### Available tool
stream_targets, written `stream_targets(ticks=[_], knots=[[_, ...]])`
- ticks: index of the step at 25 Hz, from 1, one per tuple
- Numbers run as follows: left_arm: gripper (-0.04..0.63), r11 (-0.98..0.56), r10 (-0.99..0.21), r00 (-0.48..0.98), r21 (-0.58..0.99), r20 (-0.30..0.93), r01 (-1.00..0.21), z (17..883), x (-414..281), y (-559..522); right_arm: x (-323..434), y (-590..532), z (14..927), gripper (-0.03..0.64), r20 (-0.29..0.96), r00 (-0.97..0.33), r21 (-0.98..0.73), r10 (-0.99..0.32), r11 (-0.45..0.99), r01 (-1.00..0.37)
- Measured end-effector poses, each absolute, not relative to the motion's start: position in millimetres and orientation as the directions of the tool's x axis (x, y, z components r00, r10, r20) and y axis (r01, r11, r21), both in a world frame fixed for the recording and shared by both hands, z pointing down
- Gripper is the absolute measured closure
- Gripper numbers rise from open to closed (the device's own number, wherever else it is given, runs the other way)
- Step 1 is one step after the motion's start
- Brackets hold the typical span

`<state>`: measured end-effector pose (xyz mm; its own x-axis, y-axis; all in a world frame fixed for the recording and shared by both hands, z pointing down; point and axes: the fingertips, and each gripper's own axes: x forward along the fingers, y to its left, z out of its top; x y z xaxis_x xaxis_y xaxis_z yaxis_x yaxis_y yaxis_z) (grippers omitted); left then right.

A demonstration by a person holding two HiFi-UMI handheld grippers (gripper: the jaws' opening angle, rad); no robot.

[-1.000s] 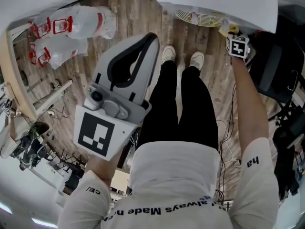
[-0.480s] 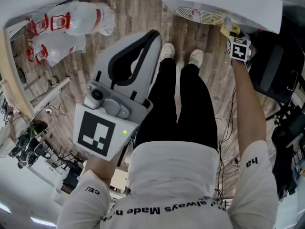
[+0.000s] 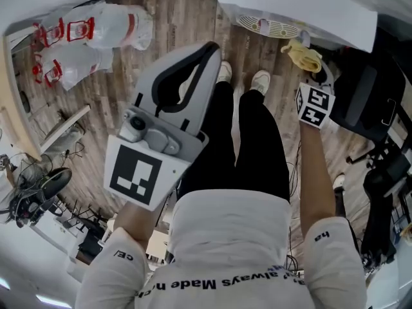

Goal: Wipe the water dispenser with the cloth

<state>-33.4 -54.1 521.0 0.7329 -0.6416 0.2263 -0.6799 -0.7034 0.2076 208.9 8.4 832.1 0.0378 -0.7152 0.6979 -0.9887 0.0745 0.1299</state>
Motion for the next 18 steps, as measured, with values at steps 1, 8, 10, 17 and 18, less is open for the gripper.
stream_targets(ticks=[1,8,10,17,18], knots=[[0.577,-0.702,-0.643,0.732,0.208,0.226,-0.681,521,-34,-55,201,8,821,0.554,0.686,0.032,0.128,-0.727,0.077,-0.989],[0.577,-0.693,-0.651,0.724,0.209,0.228,-0.690,521,-39,-60,109,-8,746,0.554,0.593,-0.089,0.115,-0.800,0.194,-0.974],[0.577,-0.689,-0.654,0.720,0.210,0.232,-0.693,522,-42,-61,84,-17,729,0.554,0.540,-0.128,0.109,-0.832,0.220,-0.969],[0.577,-0.671,-0.670,0.703,0.213,0.238,-0.711,526,-55,-63,27,-52,697,0.555,0.460,-0.202,0.090,-0.865,0.272,-0.958],[0.577,-0.668,-0.671,0.701,0.214,0.240,-0.713,526,-58,-64,21,-58,694,0.555,0.447,-0.206,0.091,-0.870,0.274,-0.957]])
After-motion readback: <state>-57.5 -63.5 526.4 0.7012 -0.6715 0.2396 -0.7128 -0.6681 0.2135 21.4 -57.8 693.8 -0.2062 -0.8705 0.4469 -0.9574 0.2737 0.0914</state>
